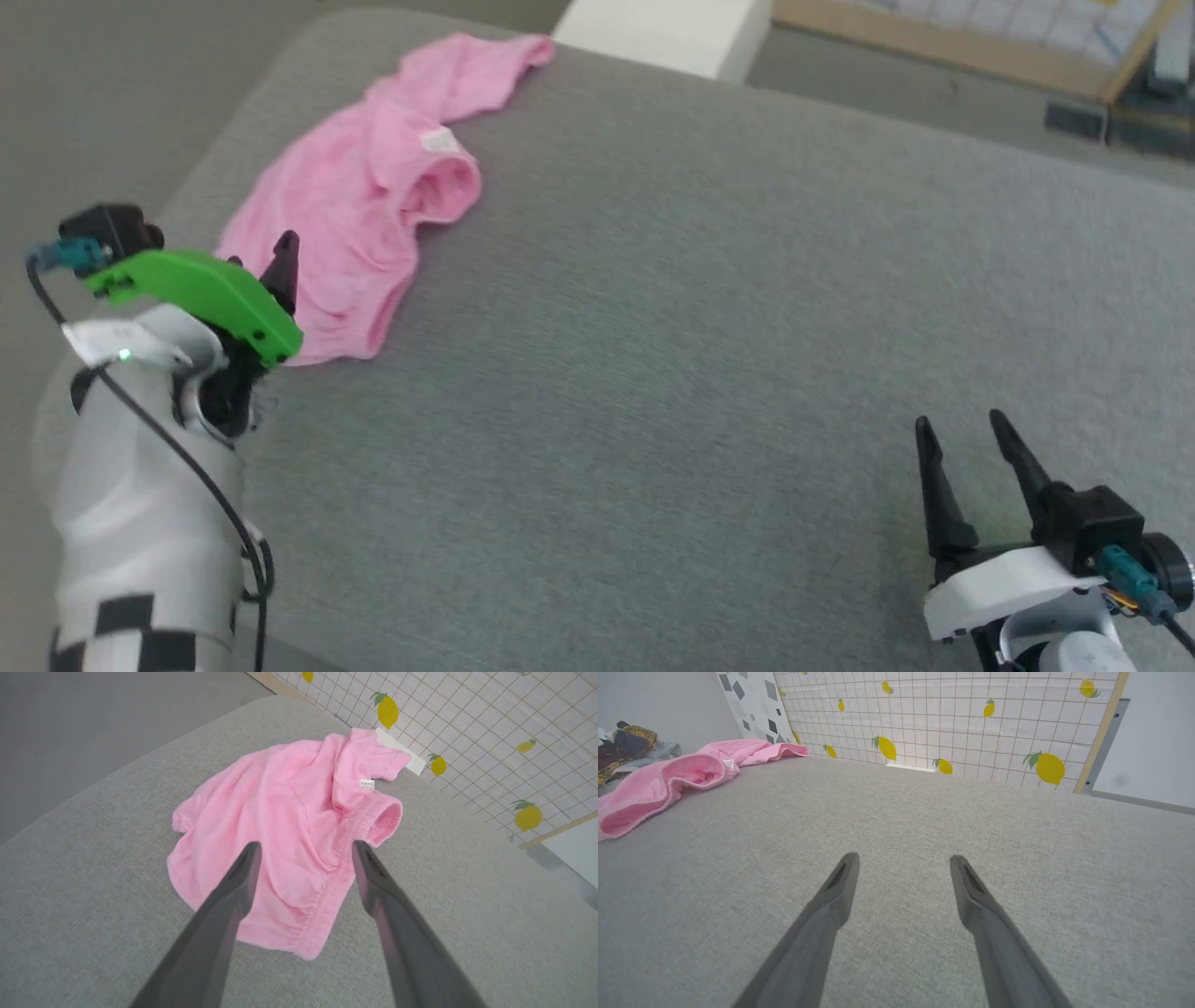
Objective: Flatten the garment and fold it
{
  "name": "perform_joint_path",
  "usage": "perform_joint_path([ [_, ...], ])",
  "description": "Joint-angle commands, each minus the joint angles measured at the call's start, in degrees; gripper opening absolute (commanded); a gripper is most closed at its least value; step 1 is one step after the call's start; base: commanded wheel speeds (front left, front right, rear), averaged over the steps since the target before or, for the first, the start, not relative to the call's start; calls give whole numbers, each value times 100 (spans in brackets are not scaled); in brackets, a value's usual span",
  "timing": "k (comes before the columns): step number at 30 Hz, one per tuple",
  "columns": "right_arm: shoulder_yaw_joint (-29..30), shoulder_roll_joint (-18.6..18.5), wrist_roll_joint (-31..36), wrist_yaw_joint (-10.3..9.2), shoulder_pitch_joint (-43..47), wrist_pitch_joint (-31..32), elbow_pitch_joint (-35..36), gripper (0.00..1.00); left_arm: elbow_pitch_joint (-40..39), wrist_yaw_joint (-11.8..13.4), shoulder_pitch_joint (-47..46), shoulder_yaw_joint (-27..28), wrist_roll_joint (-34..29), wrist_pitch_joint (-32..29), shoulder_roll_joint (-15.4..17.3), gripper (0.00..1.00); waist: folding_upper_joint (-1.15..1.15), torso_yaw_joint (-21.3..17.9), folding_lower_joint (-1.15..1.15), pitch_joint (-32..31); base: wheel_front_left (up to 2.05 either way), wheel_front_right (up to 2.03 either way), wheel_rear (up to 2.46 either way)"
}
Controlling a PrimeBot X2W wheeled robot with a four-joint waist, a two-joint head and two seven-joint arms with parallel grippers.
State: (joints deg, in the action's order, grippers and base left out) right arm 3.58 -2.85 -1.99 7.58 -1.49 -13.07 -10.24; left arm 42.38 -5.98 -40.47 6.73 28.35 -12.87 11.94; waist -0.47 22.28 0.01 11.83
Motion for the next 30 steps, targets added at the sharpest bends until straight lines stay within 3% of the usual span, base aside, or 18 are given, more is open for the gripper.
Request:
perform_joint_path([
  [1, 22, -3, 59, -9, -59, 35, 78, 100, 200, 46, -156, 24, 77, -120, 51, 100, 47, -546, -1, 603, 0, 0, 0],
  [10, 103, -3, 164, -9, 0, 225, 537, 100, 1404, 408, -534, 0, 111, -502, 53, 100, 47, -824, -1, 991, 0, 0, 0],
  [16, 149, -3, 166, -9, 21, 307, 683, 100, 1889, 342, -502, -106, 84, -467, 17, 100, 47, -807, -1, 1034, 0, 0, 0],
  [17, 148, -3, 165, -9, 23, 314, 689, 100, 1893, 305, -501, -98, 95, -343, 18, 88, 47, -794, -1, 1025, 0, 0, 0],
  [18, 137, -3, 157, -9, 23, 320, 692, 100, 1874, 279, -492, -104, 68, -99, 50, 0, 47, -784, -1, 1008, 0, 0, 0],
  [25, 77, -3, 33, -9, 34, 261, 555, 100, 1577, -25, -758, -89, 111, 1325, 170, 0, 47, -663, -1, 693, 0, 0, 0],
  [30, -76, -3, -188, -9, -3, 117, 281, 100, 1076, -139, -1295, -197, 328, 1715, 352, 0, 47, -724, -1, 313, 0, 0, 0],
])
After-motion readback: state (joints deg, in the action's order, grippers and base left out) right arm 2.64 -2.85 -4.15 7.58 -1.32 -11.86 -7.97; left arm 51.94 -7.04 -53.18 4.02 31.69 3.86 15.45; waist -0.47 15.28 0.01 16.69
